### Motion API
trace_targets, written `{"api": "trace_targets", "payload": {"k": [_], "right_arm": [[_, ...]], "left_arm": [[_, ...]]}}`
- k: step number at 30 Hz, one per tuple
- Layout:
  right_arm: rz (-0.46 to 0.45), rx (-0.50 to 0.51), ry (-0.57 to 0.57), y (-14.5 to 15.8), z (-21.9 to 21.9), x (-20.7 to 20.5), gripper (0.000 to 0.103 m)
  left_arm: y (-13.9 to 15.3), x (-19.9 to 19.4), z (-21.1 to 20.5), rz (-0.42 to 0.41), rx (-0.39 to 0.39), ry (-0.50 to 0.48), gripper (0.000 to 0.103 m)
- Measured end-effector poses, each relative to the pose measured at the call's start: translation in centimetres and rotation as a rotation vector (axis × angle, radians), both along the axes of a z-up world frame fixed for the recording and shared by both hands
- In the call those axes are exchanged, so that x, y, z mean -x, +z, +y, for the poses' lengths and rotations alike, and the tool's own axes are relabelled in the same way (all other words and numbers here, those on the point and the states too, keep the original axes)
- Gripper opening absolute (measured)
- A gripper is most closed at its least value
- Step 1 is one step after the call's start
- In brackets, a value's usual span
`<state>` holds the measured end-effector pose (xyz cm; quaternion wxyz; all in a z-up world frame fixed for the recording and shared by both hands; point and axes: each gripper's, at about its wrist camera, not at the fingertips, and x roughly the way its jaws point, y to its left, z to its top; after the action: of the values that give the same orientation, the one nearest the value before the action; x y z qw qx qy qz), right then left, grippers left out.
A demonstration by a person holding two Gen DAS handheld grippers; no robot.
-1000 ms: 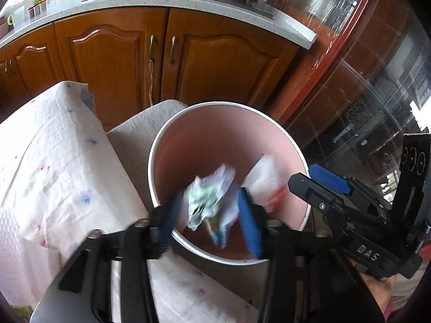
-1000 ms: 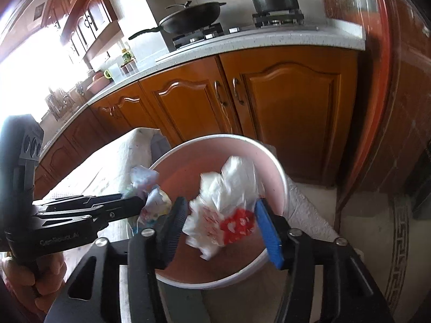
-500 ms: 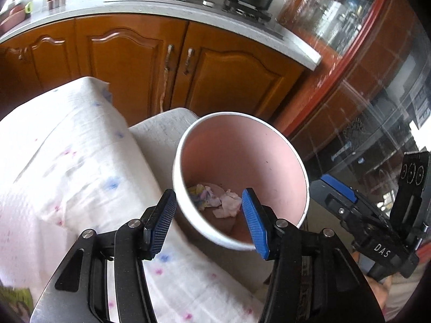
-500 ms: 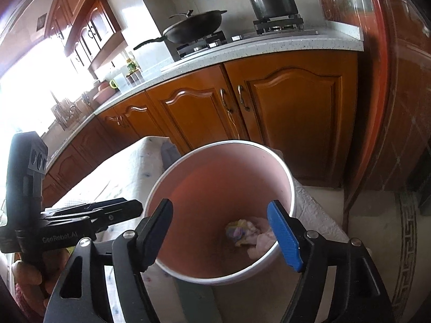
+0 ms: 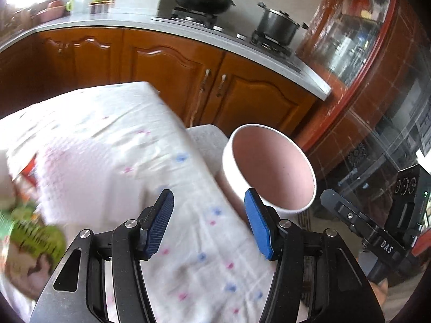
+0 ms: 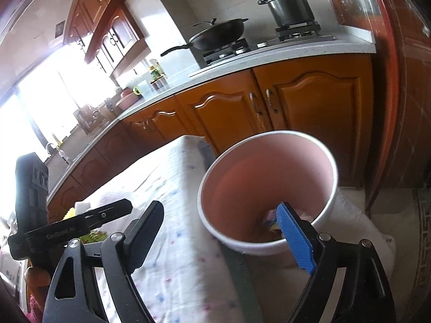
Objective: Collect trash
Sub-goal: 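Move both tools back toward the trash on the table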
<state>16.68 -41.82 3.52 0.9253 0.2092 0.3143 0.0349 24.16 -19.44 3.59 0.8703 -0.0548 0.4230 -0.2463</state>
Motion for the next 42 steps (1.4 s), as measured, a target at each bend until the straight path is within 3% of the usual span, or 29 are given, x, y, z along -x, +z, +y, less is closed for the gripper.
{"api": "trace_targets", "payload": {"k": [23,34,42], "right_arm": [[0.003,-0.06,0.175,-1.0,9.7,0.1,0.089],[-0.016,-0.064,0.264,-0.7,13.6,-1.5,0.089],[0.003,-0.065,0.334,-1.3,17.1,-4.2,0.087]], "left_arm": [[0.0,4.9,14.1,-0.036,0.029,0.229,0.059],[0.0,4.2,18.5,-0.023,0.044,0.339,0.061],[-0.7,1.5,21.8,0.005,0.024,0.418,0.063]]}}
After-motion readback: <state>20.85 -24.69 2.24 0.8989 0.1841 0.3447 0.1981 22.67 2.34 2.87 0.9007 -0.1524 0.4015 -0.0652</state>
